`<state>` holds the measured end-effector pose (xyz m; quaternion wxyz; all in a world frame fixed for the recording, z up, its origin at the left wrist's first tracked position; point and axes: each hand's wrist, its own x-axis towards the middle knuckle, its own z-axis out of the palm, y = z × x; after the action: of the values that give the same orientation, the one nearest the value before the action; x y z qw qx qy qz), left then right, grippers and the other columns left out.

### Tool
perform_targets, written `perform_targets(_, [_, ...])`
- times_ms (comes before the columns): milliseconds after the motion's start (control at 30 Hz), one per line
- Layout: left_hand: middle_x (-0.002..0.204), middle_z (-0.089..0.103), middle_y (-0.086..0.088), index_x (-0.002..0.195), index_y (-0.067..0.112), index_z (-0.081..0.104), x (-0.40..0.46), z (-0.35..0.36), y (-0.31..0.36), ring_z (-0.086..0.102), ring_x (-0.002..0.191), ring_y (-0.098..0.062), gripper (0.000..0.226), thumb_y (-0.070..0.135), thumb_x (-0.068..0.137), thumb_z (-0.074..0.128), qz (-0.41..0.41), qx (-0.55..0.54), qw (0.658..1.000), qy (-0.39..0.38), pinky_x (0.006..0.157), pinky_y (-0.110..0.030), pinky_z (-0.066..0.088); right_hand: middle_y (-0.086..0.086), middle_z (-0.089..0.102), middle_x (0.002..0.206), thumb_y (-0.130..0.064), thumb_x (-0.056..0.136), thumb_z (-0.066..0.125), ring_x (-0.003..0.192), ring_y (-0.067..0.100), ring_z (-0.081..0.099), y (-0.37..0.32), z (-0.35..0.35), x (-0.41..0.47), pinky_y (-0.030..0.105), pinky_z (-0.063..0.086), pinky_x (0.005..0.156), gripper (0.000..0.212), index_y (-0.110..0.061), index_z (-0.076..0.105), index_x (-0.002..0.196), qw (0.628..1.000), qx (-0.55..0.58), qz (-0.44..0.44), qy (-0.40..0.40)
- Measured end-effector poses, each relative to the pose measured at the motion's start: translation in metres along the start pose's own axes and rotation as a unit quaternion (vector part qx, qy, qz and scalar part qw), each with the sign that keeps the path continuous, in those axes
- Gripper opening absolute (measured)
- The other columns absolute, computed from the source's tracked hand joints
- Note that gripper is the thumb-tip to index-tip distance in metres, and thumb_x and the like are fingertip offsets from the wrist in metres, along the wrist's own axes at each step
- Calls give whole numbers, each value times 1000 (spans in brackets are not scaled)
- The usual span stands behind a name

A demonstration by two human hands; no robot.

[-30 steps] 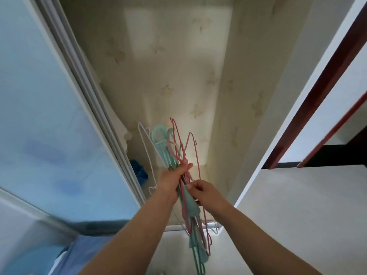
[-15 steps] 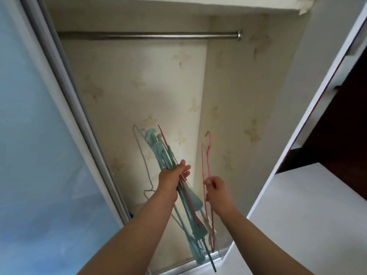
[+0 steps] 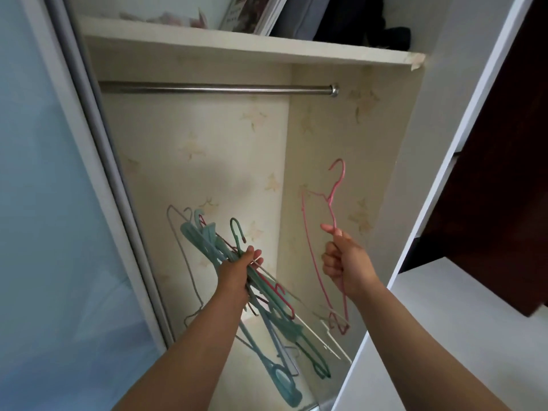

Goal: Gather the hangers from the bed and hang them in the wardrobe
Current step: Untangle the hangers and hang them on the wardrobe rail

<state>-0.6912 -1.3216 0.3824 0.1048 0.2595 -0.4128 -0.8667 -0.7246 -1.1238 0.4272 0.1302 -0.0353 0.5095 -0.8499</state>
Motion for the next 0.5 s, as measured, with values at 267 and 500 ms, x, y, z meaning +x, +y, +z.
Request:
perform_targets(267, [103,72,-11,103,9,58,17,-1,26,73,82,-23,8,8,95,56,-18,-66,996,-62,85,-36,53,-3,27,55,-26,104,35,44,10,19,21,0,-3,19,17,43,29,-14,61,102,986,-142,-85,8])
perform_targets(500, [99,74,-11,102,4,56,24,-1,24,73,87,-22,10,7,93,59,32,3,997,-72,64,-24,53,-8,25,49,-24,103,30,35,3,18,3,-3,1,11,14,38,29,-16,56,95,997,49,-10,-61])
